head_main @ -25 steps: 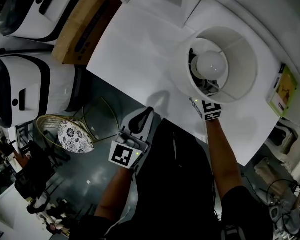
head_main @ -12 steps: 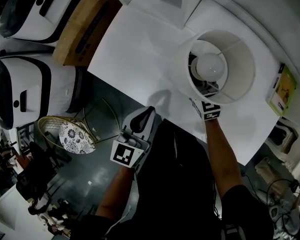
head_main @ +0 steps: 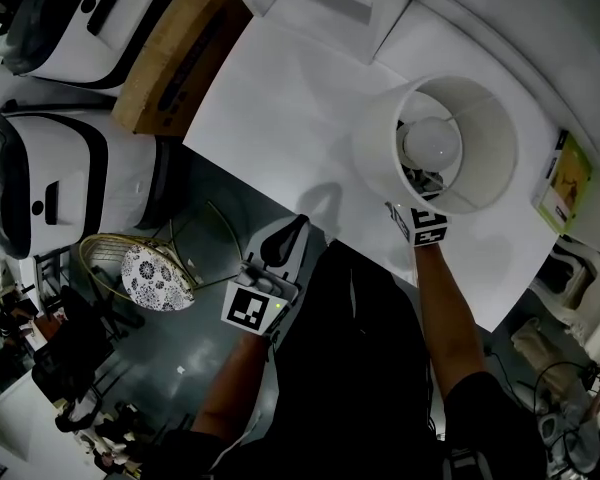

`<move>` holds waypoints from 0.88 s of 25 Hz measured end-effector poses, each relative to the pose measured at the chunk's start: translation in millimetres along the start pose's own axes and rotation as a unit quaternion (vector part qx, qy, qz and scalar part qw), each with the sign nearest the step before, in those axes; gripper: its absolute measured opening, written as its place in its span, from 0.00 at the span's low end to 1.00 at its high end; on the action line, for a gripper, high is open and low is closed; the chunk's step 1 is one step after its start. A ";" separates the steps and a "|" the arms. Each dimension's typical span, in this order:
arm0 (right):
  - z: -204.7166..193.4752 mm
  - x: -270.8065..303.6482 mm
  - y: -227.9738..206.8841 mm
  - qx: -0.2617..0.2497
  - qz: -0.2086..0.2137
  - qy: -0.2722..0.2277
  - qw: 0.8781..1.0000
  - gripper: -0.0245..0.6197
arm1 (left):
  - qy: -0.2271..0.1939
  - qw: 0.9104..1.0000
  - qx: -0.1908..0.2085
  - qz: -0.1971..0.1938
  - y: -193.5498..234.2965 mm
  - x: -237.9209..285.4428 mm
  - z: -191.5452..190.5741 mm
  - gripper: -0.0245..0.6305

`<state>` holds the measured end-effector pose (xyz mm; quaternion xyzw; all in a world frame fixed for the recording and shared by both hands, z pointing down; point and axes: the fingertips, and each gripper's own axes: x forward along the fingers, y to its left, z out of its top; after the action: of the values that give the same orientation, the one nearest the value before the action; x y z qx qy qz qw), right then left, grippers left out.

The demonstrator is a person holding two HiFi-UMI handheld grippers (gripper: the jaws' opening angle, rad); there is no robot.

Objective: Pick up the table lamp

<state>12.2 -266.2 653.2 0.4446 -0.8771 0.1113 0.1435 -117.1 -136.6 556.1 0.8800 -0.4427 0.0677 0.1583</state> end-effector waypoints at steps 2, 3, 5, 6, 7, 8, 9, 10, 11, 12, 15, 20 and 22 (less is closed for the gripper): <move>2.2 -2.2 -0.7 0.002 -0.002 -0.001 1.000 0.24 | 0.001 1.000 -0.001 0.000 -0.4 -0.7 0.6 0.07; 2.7 -3.0 -1.4 0.000 -0.004 -0.001 1.000 0.24 | 0.000 1.000 -0.001 0.000 -0.7 -0.7 1.6 0.07; 3.7 -4.6 -3.3 -0.005 -0.006 0.001 1.000 0.24 | -0.001 1.000 0.000 -0.002 -1.4 0.1 4.6 0.07; 4.6 -5.5 -4.2 -0.006 -0.006 0.001 1.000 0.24 | -0.001 1.000 0.001 -0.002 -1.9 0.6 6.2 0.07; 5.8 -6.6 -4.9 -0.005 -0.005 0.002 1.000 0.24 | -0.001 1.000 0.002 -0.002 -2.3 1.0 8.0 0.07; 7.2 -7.8 -5.5 -0.002 -0.006 0.001 1.000 0.24 | -0.003 1.000 0.005 -0.002 -2.6 1.6 10.3 0.07; 8.6 -9.3 -5.9 0.001 -0.006 0.000 1.000 0.24 | -0.007 1.000 0.011 -0.004 -3.0 2.2 13.4 0.07; 10.0 -11.1 -6.2 0.004 -0.007 -0.001 1.000 0.24 | -0.012 1.000 0.018 -0.006 -3.7 2.8 16.9 0.07; 11.4 -13.2 -6.5 0.006 -0.008 -0.002 1.000 0.24 | -0.015 1.000 0.021 -0.008 -4.6 3.0 19.5 0.07; 12.7 -15.6 -6.8 0.006 -0.010 -0.001 1.000 0.24 | -0.015 1.000 0.019 -0.008 -5.8 2.5 20.5 0.07; 18.8 -23.6 -8.2 -0.001 -0.012 0.005 1.000 0.24 | -0.012 1.000 0.005 -0.007 -10.3 1.2 23.6 0.07; 32.8 -40.7 -10.4 -0.001 -0.015 0.008 1.000 0.24 | -0.018 1.000 0.007 -0.016 -20.5 0.5 37.3 0.07; 38.5 -46.9 -7.9 -0.001 -0.011 0.008 1.000 0.24 | -0.029 0.999 0.011 -0.021 -23.8 -1.2 44.9 0.07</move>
<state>39.2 -248.1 601.3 0.4529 -0.8713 0.1123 0.1521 -99.7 -137.7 508.4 0.8923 -0.4280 0.0433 0.1371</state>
